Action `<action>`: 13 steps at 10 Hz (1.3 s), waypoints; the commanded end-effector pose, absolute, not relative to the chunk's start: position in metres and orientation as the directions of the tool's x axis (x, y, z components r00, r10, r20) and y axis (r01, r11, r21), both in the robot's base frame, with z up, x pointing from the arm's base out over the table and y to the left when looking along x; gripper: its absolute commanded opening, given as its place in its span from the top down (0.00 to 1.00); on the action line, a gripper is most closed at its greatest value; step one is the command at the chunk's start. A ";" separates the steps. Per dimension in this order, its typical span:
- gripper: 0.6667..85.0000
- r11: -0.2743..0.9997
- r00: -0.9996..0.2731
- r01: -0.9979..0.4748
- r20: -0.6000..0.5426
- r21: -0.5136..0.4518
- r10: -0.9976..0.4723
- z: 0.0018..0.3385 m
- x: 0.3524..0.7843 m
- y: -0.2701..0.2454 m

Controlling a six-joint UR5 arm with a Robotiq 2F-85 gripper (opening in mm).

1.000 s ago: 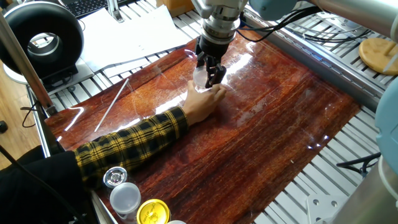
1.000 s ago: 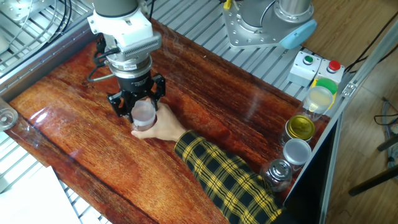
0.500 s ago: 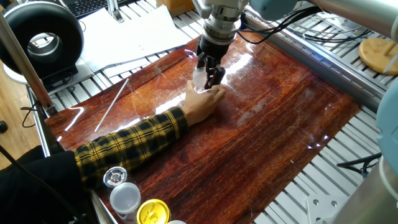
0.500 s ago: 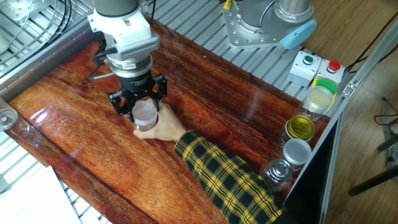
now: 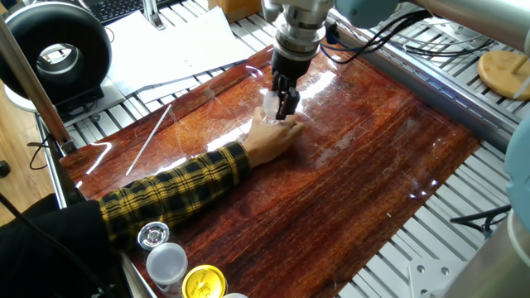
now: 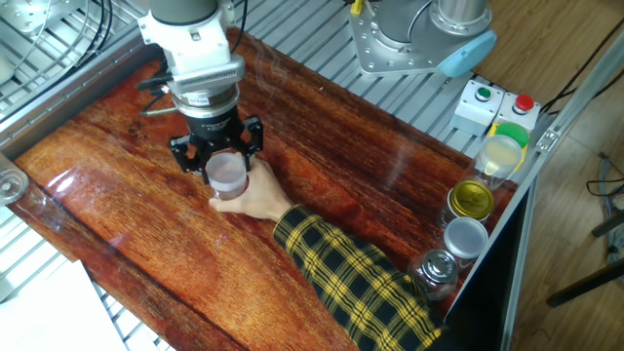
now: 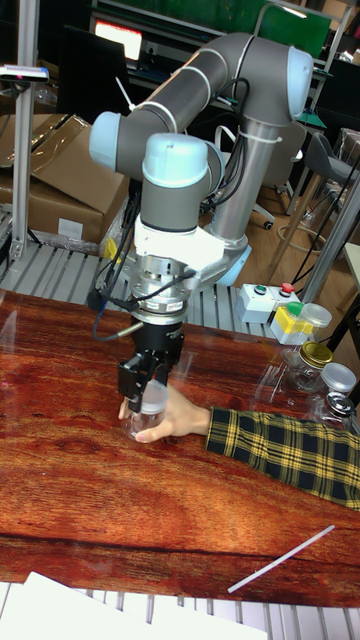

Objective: Unscrew the lid from the jar

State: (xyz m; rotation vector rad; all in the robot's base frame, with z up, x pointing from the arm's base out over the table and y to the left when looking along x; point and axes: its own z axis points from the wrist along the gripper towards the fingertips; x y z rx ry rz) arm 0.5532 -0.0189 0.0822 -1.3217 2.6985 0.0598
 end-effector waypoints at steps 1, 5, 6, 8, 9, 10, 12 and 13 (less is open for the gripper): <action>0.87 0.800 -0.794 -0.598 -0.106 -0.043 -0.599 0.084 0.553 -0.033; 0.94 0.946 -0.943 -0.320 -0.081 -0.056 -0.323 0.074 0.547 -0.017; 0.94 0.950 -0.947 -0.310 -0.075 -0.045 -0.312 0.074 0.545 -0.015; 0.94 0.953 -0.950 -0.301 -0.072 -0.035 -0.303 0.074 0.543 -0.013; 0.94 0.952 -0.950 -0.302 -0.072 -0.037 -0.304 0.074 0.543 -0.013; 0.94 0.952 -0.949 -0.304 -0.071 -0.038 -0.306 0.074 0.543 -0.014; 0.94 0.951 -0.948 -0.307 -0.072 -0.041 -0.309 0.074 0.544 -0.015; 0.93 0.951 -0.948 -0.307 -0.072 -0.041 -0.309 0.074 0.544 -0.015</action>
